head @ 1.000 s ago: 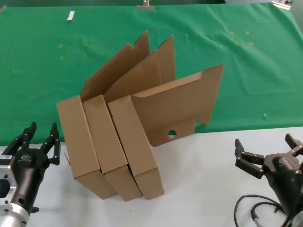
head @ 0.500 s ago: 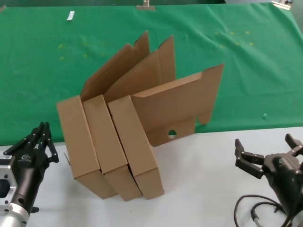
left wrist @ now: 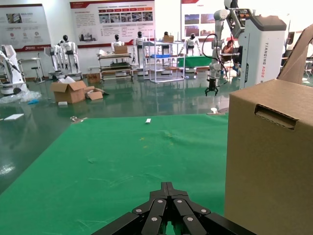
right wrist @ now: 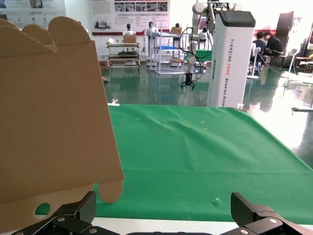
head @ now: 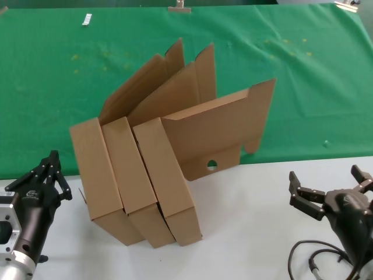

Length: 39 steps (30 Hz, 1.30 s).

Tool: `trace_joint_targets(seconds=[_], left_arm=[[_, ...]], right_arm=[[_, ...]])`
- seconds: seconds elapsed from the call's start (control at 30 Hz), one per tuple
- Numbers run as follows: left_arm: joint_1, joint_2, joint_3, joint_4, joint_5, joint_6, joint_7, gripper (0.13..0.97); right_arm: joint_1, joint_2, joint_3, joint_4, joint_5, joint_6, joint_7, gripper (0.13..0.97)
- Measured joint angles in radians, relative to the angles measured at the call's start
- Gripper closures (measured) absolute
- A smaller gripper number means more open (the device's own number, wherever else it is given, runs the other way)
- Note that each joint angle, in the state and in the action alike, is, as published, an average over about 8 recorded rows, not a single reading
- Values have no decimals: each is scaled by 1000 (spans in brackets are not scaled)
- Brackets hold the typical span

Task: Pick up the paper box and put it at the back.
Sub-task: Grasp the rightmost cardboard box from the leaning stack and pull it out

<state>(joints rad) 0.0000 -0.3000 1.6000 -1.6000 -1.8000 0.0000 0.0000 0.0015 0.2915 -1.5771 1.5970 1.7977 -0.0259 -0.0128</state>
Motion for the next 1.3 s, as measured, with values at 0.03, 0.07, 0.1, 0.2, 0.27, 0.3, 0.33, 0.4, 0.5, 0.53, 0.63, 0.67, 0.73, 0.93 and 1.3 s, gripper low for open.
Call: trace_joint_targets(seconds=[0.03, 0.07, 0.1, 0.2, 0.27, 0.3, 0.33, 0.4, 0.5, 0.53, 0.63, 0.67, 0.73, 0.93, 1.3], left_arm=[[0, 0, 0, 0, 0, 0, 0, 952], [0, 0, 0, 0, 0, 0, 0, 952], [0, 0, 0, 0, 0, 0, 0, 952], [0, 0, 0, 0, 0, 0, 0, 952], [0, 0, 0, 0, 0, 0, 0, 952], [0, 0, 0, 0, 0, 0, 0, 952], [0, 0, 0, 0, 0, 0, 0, 952], [0, 0, 0, 0, 0, 0, 0, 952], [0, 0, 0, 0, 0, 0, 0, 952], [0, 0, 0, 0, 0, 0, 0, 952], [0, 0, 0, 0, 0, 0, 0, 952], [0, 0, 0, 0, 0, 0, 0, 952], [0, 0, 0, 0, 0, 0, 0, 952], [0, 0, 0, 0, 0, 0, 0, 921], [0, 0, 0, 0, 0, 0, 0, 803]], right_arm=[[0, 0, 0, 0, 0, 0, 0, 129], [0, 0, 0, 0, 0, 0, 0, 129], [0, 0, 0, 0, 0, 0, 0, 129], [0, 0, 0, 0, 0, 0, 0, 129], [0, 0, 0, 0, 0, 0, 0, 129], [0, 0, 0, 0, 0, 0, 0, 129], [0, 0, 0, 0, 0, 0, 0, 129], [0, 0, 0, 0, 0, 0, 0, 129], [0, 0, 0, 0, 0, 0, 0, 129], [0, 0, 0, 0, 0, 0, 0, 129], [0, 0, 0, 0, 0, 0, 0, 129], [0, 0, 0, 0, 0, 0, 0, 129], [0, 0, 0, 0, 0, 0, 0, 129], [0, 0, 0, 0, 0, 0, 0, 129], [0, 0, 0, 0, 0, 0, 0, 129]])
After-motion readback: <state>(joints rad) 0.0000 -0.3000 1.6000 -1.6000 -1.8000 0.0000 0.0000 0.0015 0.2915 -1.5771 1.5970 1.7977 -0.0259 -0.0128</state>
